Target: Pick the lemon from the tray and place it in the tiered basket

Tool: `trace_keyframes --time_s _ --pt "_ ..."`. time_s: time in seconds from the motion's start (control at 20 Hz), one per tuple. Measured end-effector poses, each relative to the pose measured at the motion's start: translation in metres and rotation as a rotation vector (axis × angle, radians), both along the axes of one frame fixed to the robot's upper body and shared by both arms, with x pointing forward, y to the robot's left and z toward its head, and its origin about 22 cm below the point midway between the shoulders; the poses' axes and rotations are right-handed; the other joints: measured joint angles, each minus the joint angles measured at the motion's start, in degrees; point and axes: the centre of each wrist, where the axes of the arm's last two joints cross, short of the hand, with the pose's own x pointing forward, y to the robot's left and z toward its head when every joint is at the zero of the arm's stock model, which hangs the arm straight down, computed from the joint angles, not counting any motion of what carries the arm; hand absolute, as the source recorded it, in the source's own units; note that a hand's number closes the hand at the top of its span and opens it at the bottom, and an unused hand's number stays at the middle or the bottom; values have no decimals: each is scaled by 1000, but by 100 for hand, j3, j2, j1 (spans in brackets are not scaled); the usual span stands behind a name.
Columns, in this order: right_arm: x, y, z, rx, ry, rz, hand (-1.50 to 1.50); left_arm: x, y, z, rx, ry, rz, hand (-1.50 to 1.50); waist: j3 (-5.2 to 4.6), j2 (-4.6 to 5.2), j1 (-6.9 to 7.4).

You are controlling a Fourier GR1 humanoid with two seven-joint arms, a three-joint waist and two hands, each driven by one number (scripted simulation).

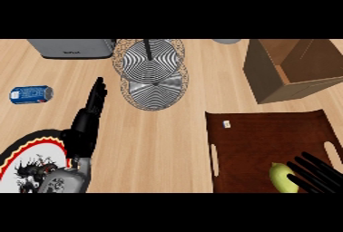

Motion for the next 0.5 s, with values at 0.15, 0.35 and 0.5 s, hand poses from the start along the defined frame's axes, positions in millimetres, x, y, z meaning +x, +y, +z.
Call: trace_keyframes --time_s 0.15,0.35,0.5 --pt "9 0 -4 -6 5 -2 -150 4 4 -3 -1 -4 -3 0 1 2 3" --pt "17 11 -8 -1 6 12 -150 3 4 3 -1 -2 -2 0 -1 0 7" --pt "18 15 -14 2 17 18 -150 7 -2 4 -6 0 -3 0 -1 0 2"
